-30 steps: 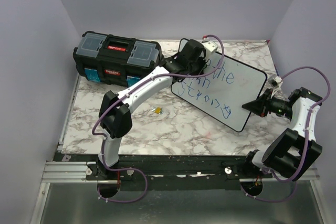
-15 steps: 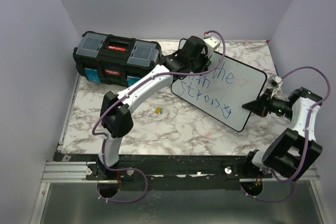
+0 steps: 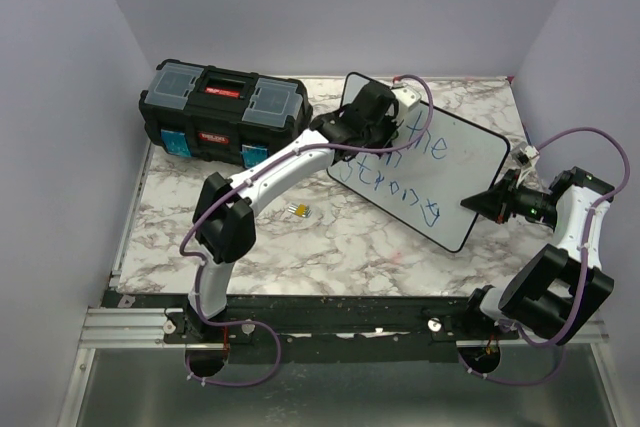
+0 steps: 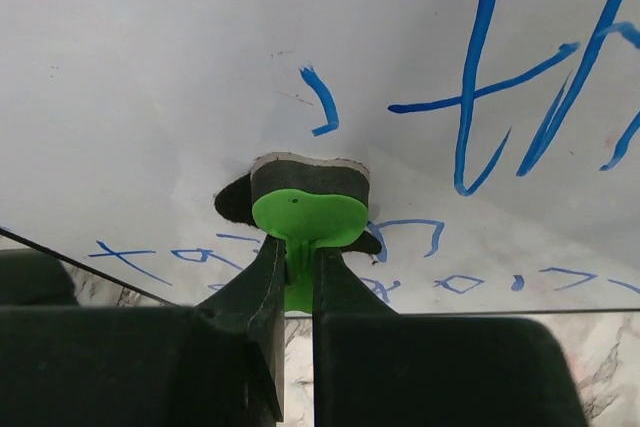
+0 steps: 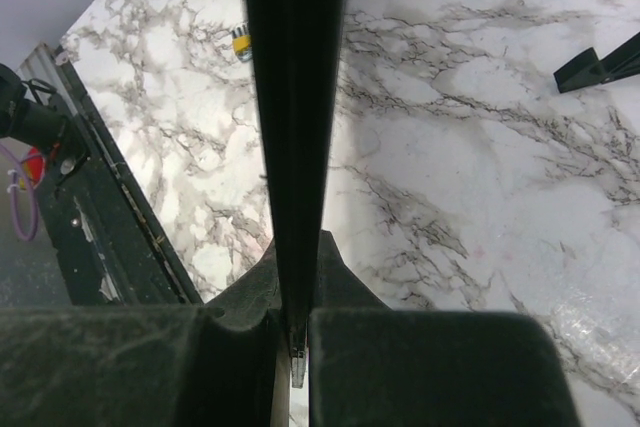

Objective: Erase the whiteboard
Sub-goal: Erase the whiteboard at the center of the board.

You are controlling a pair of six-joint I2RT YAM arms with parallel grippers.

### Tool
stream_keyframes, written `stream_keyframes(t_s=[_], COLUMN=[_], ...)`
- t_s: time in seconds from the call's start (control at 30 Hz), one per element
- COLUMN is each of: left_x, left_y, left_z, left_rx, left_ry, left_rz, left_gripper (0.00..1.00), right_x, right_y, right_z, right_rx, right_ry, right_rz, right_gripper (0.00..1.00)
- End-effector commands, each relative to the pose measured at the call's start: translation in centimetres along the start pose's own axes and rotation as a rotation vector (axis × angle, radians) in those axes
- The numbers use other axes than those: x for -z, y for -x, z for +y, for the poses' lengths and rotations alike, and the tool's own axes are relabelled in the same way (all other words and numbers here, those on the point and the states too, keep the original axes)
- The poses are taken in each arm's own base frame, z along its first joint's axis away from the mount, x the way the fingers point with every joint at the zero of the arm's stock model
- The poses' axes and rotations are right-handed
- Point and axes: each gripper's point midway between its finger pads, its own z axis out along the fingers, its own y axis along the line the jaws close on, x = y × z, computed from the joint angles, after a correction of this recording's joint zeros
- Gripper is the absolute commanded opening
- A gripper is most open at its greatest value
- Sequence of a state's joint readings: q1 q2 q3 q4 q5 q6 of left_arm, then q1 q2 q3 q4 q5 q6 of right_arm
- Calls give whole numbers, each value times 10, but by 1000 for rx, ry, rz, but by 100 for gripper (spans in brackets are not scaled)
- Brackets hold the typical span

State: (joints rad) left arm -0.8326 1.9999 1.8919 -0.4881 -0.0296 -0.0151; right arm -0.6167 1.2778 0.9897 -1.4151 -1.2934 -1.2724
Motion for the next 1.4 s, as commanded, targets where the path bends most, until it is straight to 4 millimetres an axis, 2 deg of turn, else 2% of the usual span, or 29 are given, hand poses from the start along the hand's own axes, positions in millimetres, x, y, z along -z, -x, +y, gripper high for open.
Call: stream_keyframes(t_s=[0.0,0.07,0.17,0.27,0.47,0.57,0.67,0.73,0.83,1.1,1.17,1.27,1.37], left_x=[2,8,13,11,0,-5,-8,-7,-2,19,21,18,10], left_y=[34,52,67,66,32,1,-23,-28,-19,47,57,56,40], left_z=[-3,-10,-17,-26,-28,-27,-20,-13,-1,10,14,20,21], left_rx=[17,35,58,65,60,48,47,59,75,131,164,203,215], left_ry=[-34,-70,-102,-137,-132,-134,-118,-104,-87,-127,-143,-160,-163], left_rz=[-68,-104,-143,-141,-72,-3,42,47,23,-107,-129,-130,-94], left_gripper=[0,0,0,0,0,0,0,0,0,0,0,0,0], right_x=[-3,-3,-3,-3,-3,-3,-3,-3,-3,-3,-3,-3,-3], right_y=[10,10,10,10,9,9,9,9,9,9,9,9,9], right_z=[6,6,6,6,6,6,6,5,5,5,5,5,5], right_rx=[138,137,136,137,136,139,138,138,135,134,133,135,136], right_ry=[17,18,17,17,17,17,17,17,18,19,19,18,18], right_rz=[-34,-34,-34,-33,-33,-31,-31,-33,-34,-34,-33,-31,-30], right_gripper=[1,0,1,1,1,1,1,1,1,1,1,1,1])
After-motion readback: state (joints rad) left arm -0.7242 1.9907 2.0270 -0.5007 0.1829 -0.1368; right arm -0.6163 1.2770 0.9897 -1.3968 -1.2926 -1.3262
